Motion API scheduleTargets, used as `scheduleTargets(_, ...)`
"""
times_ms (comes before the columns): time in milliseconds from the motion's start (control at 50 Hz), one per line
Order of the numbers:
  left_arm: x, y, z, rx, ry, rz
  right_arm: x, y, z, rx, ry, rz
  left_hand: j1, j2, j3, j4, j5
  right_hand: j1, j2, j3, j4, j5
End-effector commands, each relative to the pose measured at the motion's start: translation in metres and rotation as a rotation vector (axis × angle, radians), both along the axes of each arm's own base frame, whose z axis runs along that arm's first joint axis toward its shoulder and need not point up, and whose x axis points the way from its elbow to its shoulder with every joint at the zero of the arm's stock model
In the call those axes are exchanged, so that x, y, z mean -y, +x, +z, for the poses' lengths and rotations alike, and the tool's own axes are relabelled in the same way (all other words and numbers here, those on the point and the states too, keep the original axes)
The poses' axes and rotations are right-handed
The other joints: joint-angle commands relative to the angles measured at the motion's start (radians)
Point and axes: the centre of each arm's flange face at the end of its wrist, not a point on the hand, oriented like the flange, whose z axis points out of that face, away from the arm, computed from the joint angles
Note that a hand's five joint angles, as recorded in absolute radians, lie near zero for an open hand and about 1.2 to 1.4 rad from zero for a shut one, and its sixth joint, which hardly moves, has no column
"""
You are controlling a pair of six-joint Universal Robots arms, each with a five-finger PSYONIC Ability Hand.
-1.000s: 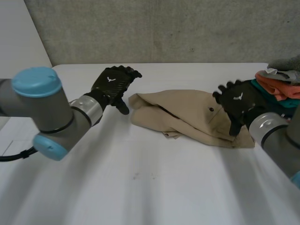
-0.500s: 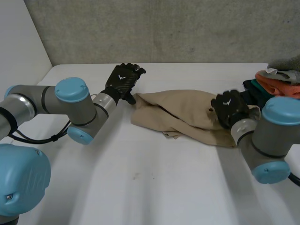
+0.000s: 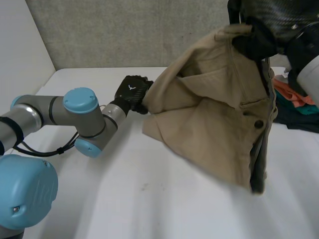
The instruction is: Fold the laundry.
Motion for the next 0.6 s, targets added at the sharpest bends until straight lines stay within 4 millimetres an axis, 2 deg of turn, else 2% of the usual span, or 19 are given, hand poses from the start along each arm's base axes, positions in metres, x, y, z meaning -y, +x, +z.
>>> scheduleTargets(20,0.001,0.004,0.02,-0.023,-0.032,0.14,-0.001,-0.007,0.006,0.006,-0.014,-0.029,0.724,0.773,0.773,0.77,0.772,0.337,0.214,0.212,0.205,0.239)
scheduleTargets(40,0.003,0.008,0.027,-0.03,-0.04,0.178,0.0,-0.007,0.003,0.002,0.0,-0.03,0.724,0.773,0.773,0.77,0.772,0.337,0.214,0.212,0.205,0.239)
scheduleTargets(60,0.003,0.017,0.045,-0.047,-0.053,0.242,0.001,-0.006,0.001,0.0,0.007,-0.03,0.724,0.773,0.773,0.77,0.772,0.337,0.214,0.212,0.205,0.239)
scheduleTargets(100,0.0,0.027,0.062,-0.059,-0.066,0.293,0.003,-0.006,-0.004,-0.007,0.026,-0.031,0.724,0.773,0.773,0.77,0.772,0.337,0.214,0.212,0.205,0.239)
scheduleTargets(120,-0.004,0.039,0.077,-0.066,-0.075,0.323,0.009,-0.005,-0.012,-0.016,0.049,-0.036,0.724,0.773,0.773,0.77,0.772,0.337,0.214,0.212,0.205,0.239)
scheduleTargets(180,-0.011,0.058,0.104,-0.087,-0.109,0.347,0.022,-0.005,-0.025,-0.034,0.083,-0.054,0.724,0.773,0.773,0.77,0.772,0.337,0.214,0.212,0.205,0.239)
scheduleTargets(200,-0.02,0.068,0.129,-0.112,-0.149,0.356,0.029,-0.005,-0.031,-0.042,0.098,-0.066,0.724,0.773,0.773,0.77,0.772,0.337,0.214,0.212,0.205,0.239)
scheduleTargets(260,-0.037,0.081,0.158,-0.14,-0.196,0.359,0.035,-0.007,-0.036,-0.046,0.116,-0.074,0.724,0.773,0.773,0.77,0.772,0.337,0.214,0.212,0.205,0.239)
scheduleTargets(280,-0.051,0.087,0.176,-0.157,-0.227,0.357,0.035,-0.007,-0.037,-0.044,0.121,-0.075,0.724,0.773,0.773,0.77,0.772,0.337,0.214,0.212,0.205,0.239)
scheduleTargets(340,-0.072,0.096,0.204,-0.187,-0.281,0.353,0.035,-0.008,-0.036,-0.036,0.125,-0.074,0.724,0.773,0.773,0.77,0.772,0.337,0.214,0.212,0.205,0.239)
scheduleTargets(360,-0.086,0.101,0.22,-0.206,-0.312,0.352,0.035,-0.008,-0.037,-0.034,0.128,-0.074,0.724,0.773,0.773,0.77,0.772,0.337,0.214,0.212,0.205,0.239)
scheduleTargets(420,-0.105,0.109,0.244,-0.236,-0.359,0.353,0.035,-0.008,-0.038,-0.02,0.142,-0.069,0.724,0.773,0.773,0.77,0.772,0.337,0.214,0.212,0.205,0.239)
scheduleTargets(440,-0.118,0.115,0.261,-0.259,-0.398,0.355,0.035,-0.008,-0.036,-0.012,0.141,-0.069,0.724,0.773,0.773,0.77,0.772,0.337,0.214,0.212,0.205,0.239)
scheduleTargets(480,-0.131,0.12,0.276,-0.279,-0.431,0.353,0.032,-0.009,-0.033,0.0,0.137,-0.064,0.724,0.773,0.773,0.77,0.772,0.337,0.214,0.212,0.205,0.239)
scheduleTargets(520,-0.153,0.128,0.298,-0.304,-0.472,0.351,0.024,-0.012,-0.021,0.025,0.117,-0.057,0.724,0.773,0.773,0.77,0.772,0.337,0.214,0.212,0.205,0.239)
scheduleTargets(600,-0.181,0.138,0.324,-0.329,-0.512,0.348,0.002,-0.019,0.008,0.074,0.039,-0.045,0.724,0.773,0.773,0.77,0.772,0.337,0.214,0.212,0.205,0.239)
